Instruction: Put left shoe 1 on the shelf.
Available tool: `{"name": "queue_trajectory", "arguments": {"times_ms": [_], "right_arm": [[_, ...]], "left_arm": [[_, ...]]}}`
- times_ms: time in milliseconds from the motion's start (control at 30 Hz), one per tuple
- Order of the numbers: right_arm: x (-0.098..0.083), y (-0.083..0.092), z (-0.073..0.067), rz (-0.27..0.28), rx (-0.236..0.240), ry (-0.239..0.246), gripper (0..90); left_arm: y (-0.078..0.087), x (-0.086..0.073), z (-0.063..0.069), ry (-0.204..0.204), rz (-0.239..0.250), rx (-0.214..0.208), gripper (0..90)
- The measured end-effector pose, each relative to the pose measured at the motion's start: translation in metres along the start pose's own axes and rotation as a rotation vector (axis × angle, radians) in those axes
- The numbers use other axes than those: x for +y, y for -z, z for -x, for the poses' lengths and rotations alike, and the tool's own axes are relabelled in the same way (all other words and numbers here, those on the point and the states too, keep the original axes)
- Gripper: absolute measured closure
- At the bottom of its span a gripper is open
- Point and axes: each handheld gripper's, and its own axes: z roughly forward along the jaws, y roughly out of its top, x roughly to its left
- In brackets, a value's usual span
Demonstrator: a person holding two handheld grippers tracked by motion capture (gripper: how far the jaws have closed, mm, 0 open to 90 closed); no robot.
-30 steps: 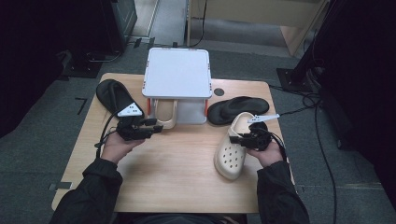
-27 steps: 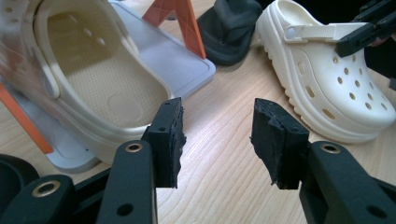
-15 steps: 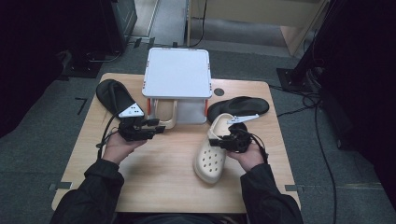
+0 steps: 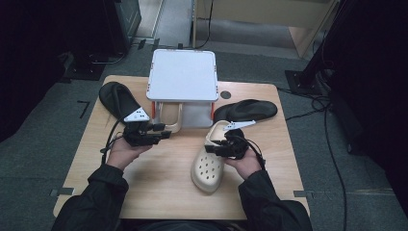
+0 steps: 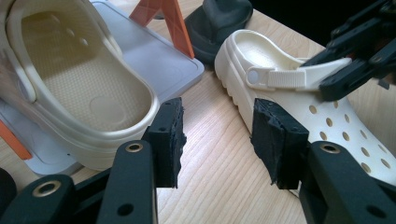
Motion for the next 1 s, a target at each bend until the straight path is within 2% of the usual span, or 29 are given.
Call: {"name": "queue_trajectory", "arguments": {"times_ms": [100,167,333,433,467,500,567,600,667,767,833,967,1000], "right_arm": [[0.002,0.013,-0.001,0.055,-0.007,0.005,57.3],[0.001,0.024,-0.001,0.071,-0.014,0.009,57.8],[-0.015,0.047,0.001,0.085,-0.037,0.008,67.1],[-0.024,0.052,0.001,0.084,-0.047,0.022,72.0],[-0.031,0.054,0.001,0.068,-0.044,0.022,72.6],[-0.038,0.054,0.000,0.060,-0.050,0.043,73.3],[-0.042,0.054,-0.002,0.053,-0.054,0.055,74.5],[-0.048,0.051,-0.005,0.027,-0.063,0.084,76.2],[-0.053,0.048,-0.008,0.019,-0.063,0.134,77.9],[-0.062,0.044,-0.010,-0.010,-0.063,0.184,78.9],[-0.067,0.042,-0.011,-0.032,-0.056,0.206,80.0],[-0.075,0.034,-0.013,-0.101,-0.006,0.229,80.9],[-0.078,0.033,-0.015,-0.098,-0.008,0.235,81.9]], "left_arm": [[0.000,0.000,0.000,0.002,-0.009,0.001,53.4],[0.000,0.000,-0.001,0.000,-0.014,0.001,53.3],[0.000,-0.001,-0.001,0.007,-0.020,0.006,53.4],[0.001,-0.002,-0.001,0.003,-0.023,0.006,53.8],[0.001,-0.002,-0.001,0.006,-0.017,0.003,53.8],[0.001,-0.001,-0.001,0.007,-0.012,0.003,53.9],[0.000,-0.001,-0.001,0.008,-0.011,0.004,54.0],[-0.001,0.000,-0.002,0.011,-0.009,-0.002,54.0],[-0.002,0.000,-0.003,0.009,-0.013,-0.001,54.0],[-0.003,0.000,-0.005,0.009,-0.018,-0.003,54.0],[-0.003,0.000,-0.006,0.013,-0.017,-0.002,54.1],[-0.003,0.000,-0.006,0.016,-0.020,-0.002,54.1],[-0.003,0.000,-0.006,0.015,-0.019,0.000,54.1]]}}
